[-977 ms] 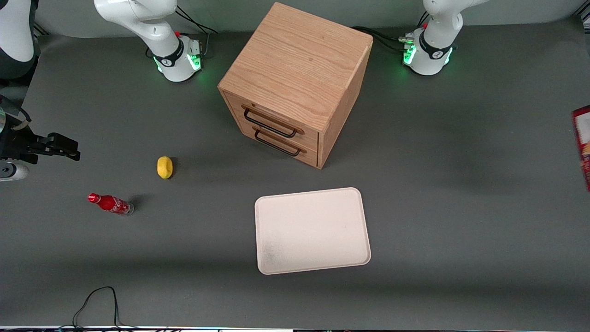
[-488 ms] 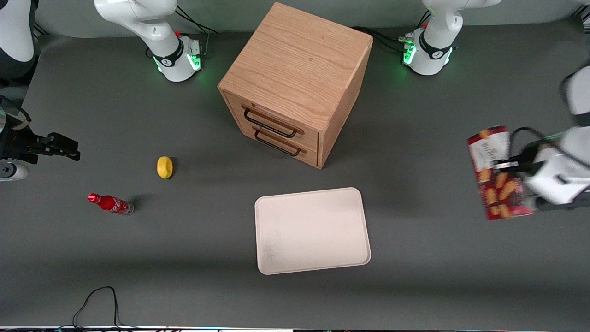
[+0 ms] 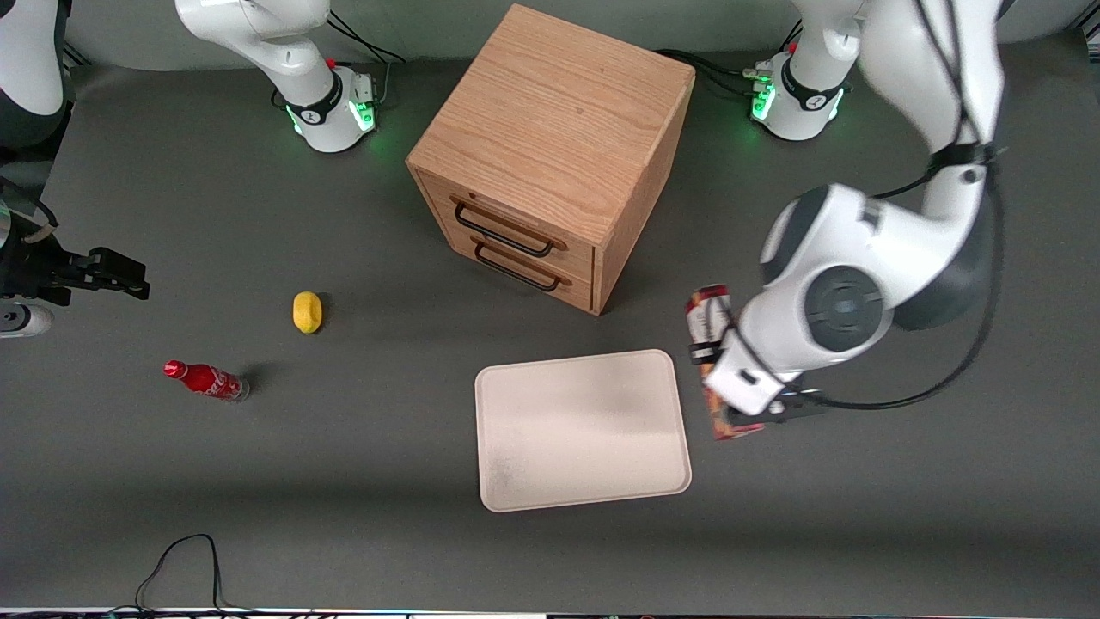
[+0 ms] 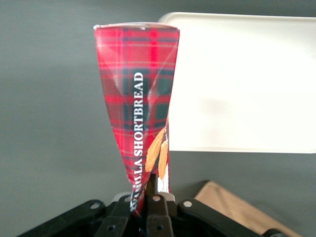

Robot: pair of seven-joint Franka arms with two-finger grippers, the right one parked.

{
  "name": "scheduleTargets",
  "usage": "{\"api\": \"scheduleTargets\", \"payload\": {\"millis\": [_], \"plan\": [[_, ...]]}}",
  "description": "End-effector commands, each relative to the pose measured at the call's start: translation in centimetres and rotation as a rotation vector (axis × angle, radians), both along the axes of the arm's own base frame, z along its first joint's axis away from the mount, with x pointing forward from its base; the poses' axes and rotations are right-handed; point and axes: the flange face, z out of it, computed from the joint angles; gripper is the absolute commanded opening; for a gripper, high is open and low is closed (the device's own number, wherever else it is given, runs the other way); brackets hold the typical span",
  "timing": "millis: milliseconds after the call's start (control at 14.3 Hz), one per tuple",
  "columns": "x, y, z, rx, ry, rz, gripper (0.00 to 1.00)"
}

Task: Place red cookie box on tray
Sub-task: 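Carry the held cookie box over to the white tray, then lower the cookie box onto the tray and open the left gripper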

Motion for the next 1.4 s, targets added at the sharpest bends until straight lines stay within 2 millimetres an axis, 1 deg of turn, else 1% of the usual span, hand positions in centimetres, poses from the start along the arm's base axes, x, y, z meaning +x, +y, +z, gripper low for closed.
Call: {"api": "scheduleTargets", "payload": {"millis": [0, 140, 209, 349, 628, 837, 907, 977, 1186, 1326], "plan": [[2.0, -2.5, -2.3, -0.036, -0.064, 0.014, 0.00], [2.8, -2.8, -4.9, -0.043, -0.084, -0.002, 0.00], [3.1, -2.7, -6.1, -0.043, -0.090, -0.039, 0.00], [3.8, -2.2, -7.9, -0.048, -0.097, -0.086, 0.00], [4.1, -2.3, -11.5, -0.040, -0.103, -0.088, 0.00], [4.2, -2.1, -13.6, -0.032, -0.100, -0.082, 0.00], [4.2, -2.2, -14.1, -0.032, -0.101, -0.082, 0.00], [4.2, -2.0, -14.6, -0.028, -0.095, -0.079, 0.00], [3.9, -1.9, -15.6, -0.023, -0.083, -0.071, 0.00], [3.9, -1.9, -15.6, -0.024, -0.082, -0.065, 0.00]]}}
